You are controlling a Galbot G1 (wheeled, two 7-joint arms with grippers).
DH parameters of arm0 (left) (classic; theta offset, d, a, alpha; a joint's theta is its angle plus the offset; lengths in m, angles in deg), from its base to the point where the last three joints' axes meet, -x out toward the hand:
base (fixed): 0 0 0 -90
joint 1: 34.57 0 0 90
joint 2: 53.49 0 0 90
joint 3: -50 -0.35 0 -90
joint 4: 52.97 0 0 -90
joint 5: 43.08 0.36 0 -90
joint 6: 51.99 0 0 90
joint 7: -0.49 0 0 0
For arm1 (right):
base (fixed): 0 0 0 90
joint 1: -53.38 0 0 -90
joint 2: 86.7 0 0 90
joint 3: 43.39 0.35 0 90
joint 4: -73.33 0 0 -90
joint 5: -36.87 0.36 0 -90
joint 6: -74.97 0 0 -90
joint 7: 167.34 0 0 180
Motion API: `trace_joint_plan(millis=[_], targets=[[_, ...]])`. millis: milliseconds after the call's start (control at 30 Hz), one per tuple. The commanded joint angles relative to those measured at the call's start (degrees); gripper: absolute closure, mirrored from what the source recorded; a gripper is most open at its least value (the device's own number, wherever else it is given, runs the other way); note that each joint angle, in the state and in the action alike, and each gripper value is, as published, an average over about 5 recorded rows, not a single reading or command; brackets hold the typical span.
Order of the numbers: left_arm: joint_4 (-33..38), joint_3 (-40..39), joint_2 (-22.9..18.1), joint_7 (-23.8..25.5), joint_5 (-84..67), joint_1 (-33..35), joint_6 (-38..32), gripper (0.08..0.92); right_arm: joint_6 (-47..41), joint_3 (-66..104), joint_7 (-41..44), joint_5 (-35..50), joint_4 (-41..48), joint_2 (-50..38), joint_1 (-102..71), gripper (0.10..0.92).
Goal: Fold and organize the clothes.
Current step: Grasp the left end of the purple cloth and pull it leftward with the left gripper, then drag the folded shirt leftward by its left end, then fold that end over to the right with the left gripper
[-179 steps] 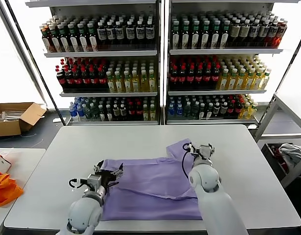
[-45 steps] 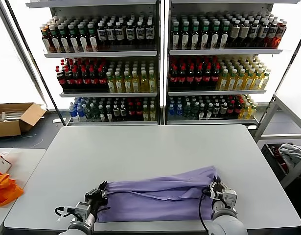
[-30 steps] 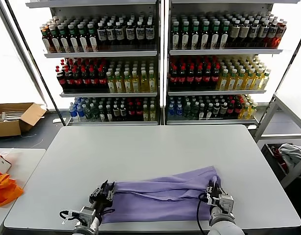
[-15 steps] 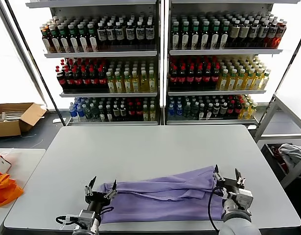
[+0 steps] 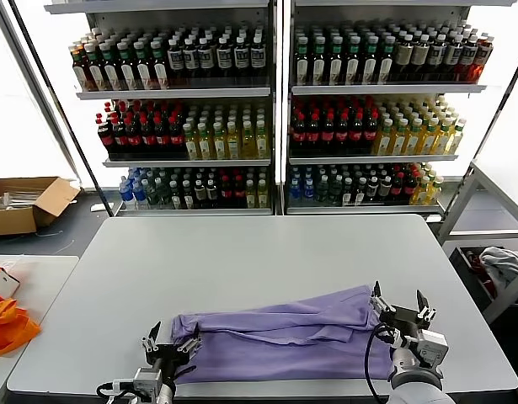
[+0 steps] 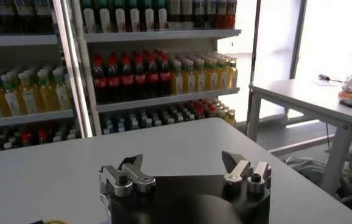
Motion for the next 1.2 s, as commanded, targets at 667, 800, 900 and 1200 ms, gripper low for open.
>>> trace_joint_plan(millis=[667,800,900,1200], targets=[[-2.0,0.9,-0.8,4.1,-7.0,-0.1,3.3,0.789,-0.5,0.5,0.5,2.2,-0.9,-2.3,1.4,0.203],[-1.6,3.5,-1.3,4.9,-7.7,-0.4,2.6,0.889,-1.6,-0.5,0.3,2.3,-0.1,-3.5,3.6,0.203],[-0.8,6.9,-0.9,5.4,-7.9,-0.5,1.8,0.909,-2.0,-0.8,0.1,2.4,0.6,-3.9,4.7,0.203],[2.2,20.9,3.0,7.2,-8.6,-1.0,1.4,0.909,-2.4,-0.4,-0.2,4.5,1.3,-4.9,4.8,0.203]])
